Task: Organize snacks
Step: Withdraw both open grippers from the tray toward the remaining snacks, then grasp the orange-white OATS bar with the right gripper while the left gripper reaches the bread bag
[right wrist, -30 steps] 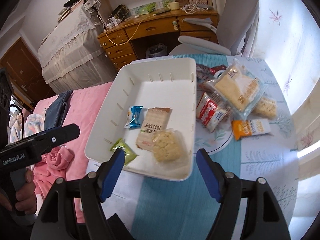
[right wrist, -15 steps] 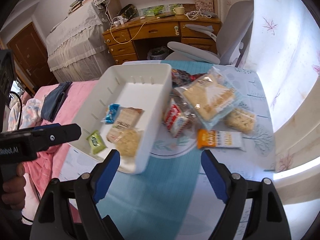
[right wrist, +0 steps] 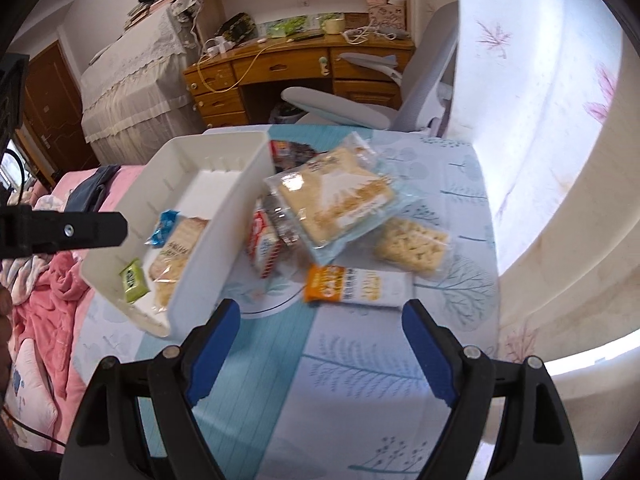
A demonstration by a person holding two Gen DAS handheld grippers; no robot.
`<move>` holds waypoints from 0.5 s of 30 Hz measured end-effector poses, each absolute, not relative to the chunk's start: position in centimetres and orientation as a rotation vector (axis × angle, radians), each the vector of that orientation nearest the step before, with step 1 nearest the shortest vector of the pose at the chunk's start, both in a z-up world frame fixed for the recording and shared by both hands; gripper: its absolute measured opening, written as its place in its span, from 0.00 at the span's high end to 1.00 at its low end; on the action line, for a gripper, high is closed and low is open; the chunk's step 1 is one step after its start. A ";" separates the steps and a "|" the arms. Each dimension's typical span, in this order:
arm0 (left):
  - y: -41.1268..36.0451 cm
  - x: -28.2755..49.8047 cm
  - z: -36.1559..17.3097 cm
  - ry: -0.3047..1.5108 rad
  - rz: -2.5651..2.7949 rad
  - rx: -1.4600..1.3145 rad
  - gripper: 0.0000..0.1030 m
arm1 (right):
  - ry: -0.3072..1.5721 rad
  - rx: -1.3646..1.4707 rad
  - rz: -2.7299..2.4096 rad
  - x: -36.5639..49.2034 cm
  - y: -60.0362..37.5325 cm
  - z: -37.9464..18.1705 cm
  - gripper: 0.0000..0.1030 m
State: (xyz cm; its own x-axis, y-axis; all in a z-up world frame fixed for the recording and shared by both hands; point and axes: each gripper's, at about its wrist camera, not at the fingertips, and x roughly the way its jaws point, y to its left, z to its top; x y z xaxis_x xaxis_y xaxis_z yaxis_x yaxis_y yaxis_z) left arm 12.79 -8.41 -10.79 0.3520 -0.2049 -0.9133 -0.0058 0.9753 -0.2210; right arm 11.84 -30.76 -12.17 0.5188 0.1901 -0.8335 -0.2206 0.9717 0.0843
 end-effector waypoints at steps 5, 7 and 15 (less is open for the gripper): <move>-9.9 15.1 -10.7 1.231 -0.102 -0.131 0.17 | 0.970 -0.026 0.215 13.0 -32.5 -13.1 0.19; -10.3 16.0 -10.8 1.238 -0.085 -0.103 0.17 | 0.957 -0.023 0.208 13.3 -33.0 -13.4 0.19; -11.8 19.4 -11.7 1.280 -0.052 -0.031 0.17 | 0.946 -0.018 0.183 15.7 -34.3 -15.4 0.19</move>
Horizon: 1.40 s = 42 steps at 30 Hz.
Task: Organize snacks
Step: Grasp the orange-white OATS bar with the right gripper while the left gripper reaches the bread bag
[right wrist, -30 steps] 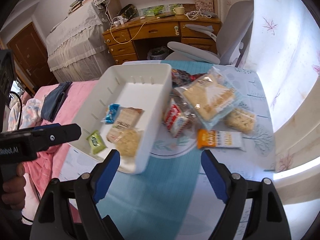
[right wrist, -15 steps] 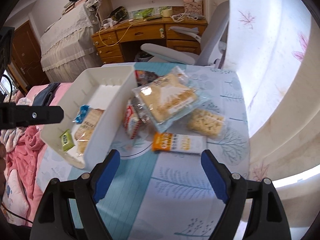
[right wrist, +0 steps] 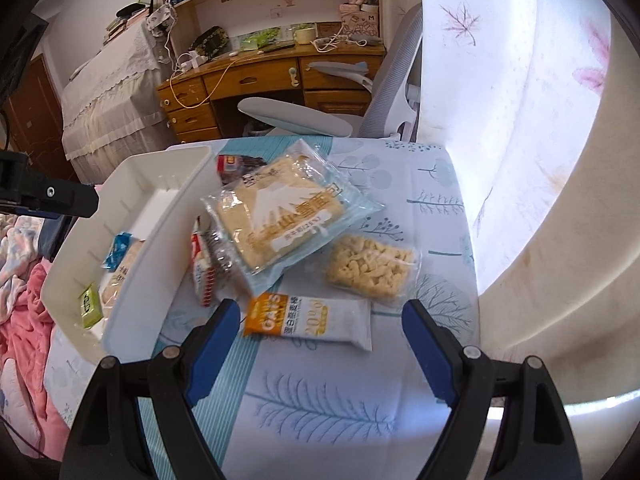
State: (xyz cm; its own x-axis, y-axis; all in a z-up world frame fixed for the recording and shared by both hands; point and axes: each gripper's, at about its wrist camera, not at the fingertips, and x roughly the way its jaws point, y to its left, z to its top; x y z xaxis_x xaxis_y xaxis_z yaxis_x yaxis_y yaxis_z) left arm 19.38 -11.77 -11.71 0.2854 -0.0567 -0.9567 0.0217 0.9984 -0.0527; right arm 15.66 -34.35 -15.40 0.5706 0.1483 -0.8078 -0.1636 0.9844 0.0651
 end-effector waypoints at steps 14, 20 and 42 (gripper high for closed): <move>-18.2 24.7 -16.1 1.403 -0.126 0.121 0.16 | 1.056 -0.078 0.284 18.1 -34.2 -20.6 0.19; -21.1 27.1 -18.9 1.469 -0.151 0.172 0.12 | 1.037 -0.192 0.374 18.4 -33.3 -22.5 0.19; -24.0 31.6 -25.4 1.608 -0.135 0.200 0.00 | 1.002 -0.472 0.496 18.6 -27.5 -26.9 0.19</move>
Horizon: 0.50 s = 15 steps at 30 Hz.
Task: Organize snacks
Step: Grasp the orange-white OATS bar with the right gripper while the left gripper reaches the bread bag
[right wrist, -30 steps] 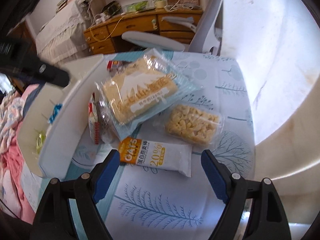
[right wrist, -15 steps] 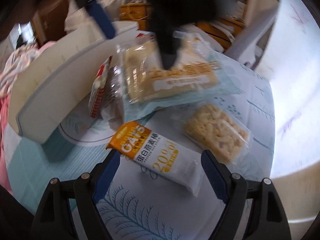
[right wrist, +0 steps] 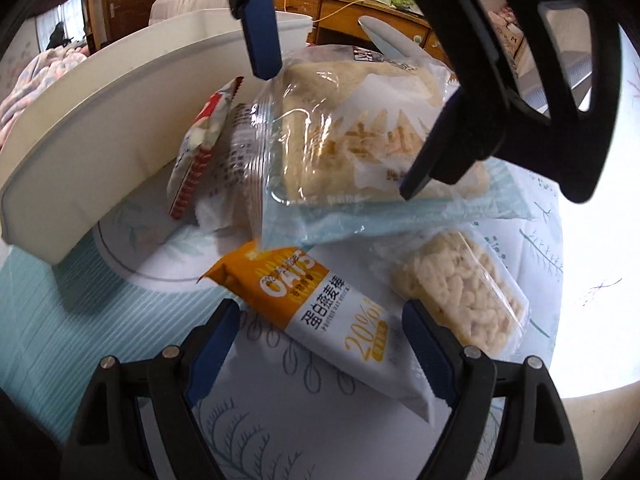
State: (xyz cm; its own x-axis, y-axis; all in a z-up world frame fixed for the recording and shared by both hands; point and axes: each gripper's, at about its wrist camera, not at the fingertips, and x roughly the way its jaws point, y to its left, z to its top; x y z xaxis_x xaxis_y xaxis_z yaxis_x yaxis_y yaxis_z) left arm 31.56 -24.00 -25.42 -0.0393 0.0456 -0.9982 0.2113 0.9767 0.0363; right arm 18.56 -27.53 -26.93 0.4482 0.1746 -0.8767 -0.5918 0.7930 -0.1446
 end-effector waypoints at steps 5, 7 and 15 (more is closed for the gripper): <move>-23.1 32.3 -25.7 1.617 -0.160 0.110 0.07 | 1.091 -0.336 0.510 21.4 -28.1 -27.0 0.19; -22.8 32.4 -25.6 1.617 -0.180 0.076 0.13 | 1.102 -0.344 0.493 21.6 -27.9 -27.1 0.19; -20.2 31.7 -24.7 1.637 -0.235 -0.050 0.87 | 1.176 -0.310 0.416 21.1 -27.6 -26.2 0.53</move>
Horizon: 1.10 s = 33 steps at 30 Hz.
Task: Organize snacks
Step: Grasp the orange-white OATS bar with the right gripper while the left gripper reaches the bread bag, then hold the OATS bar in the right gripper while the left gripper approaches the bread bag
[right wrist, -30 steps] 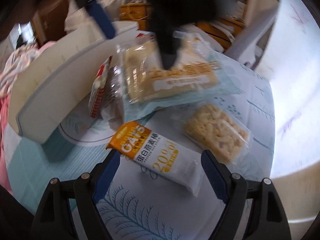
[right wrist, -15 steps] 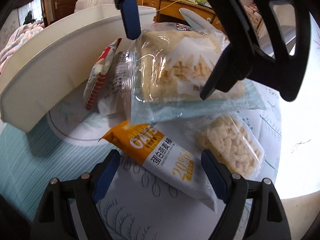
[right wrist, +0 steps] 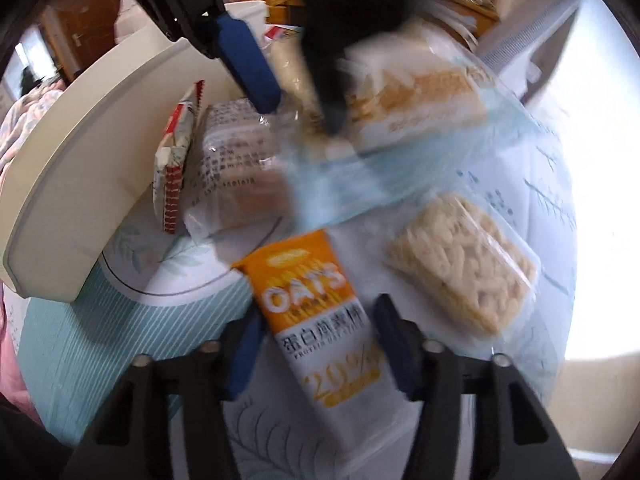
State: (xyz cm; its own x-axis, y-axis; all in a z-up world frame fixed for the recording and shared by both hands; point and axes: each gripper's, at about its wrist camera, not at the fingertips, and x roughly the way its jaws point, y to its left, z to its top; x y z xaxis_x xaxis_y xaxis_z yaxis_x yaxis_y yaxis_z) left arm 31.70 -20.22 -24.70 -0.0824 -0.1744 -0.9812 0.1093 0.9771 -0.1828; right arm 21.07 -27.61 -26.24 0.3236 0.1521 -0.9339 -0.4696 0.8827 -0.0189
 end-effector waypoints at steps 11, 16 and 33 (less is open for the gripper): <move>-17.5 29.1 -24.9 1.696 -0.259 -0.238 0.95 | 1.402 -0.178 0.284 15.4 -28.7 -25.7 0.56; -16.8 26.9 -23.6 1.692 -0.269 -0.279 0.96 | 1.472 -0.040 0.231 13.7 -29.7 -25.6 0.56; -14.4 21.9 -17.9 1.639 -0.173 -0.256 0.96 | 1.457 0.401 0.154 10.1 -39.6 -24.7 0.56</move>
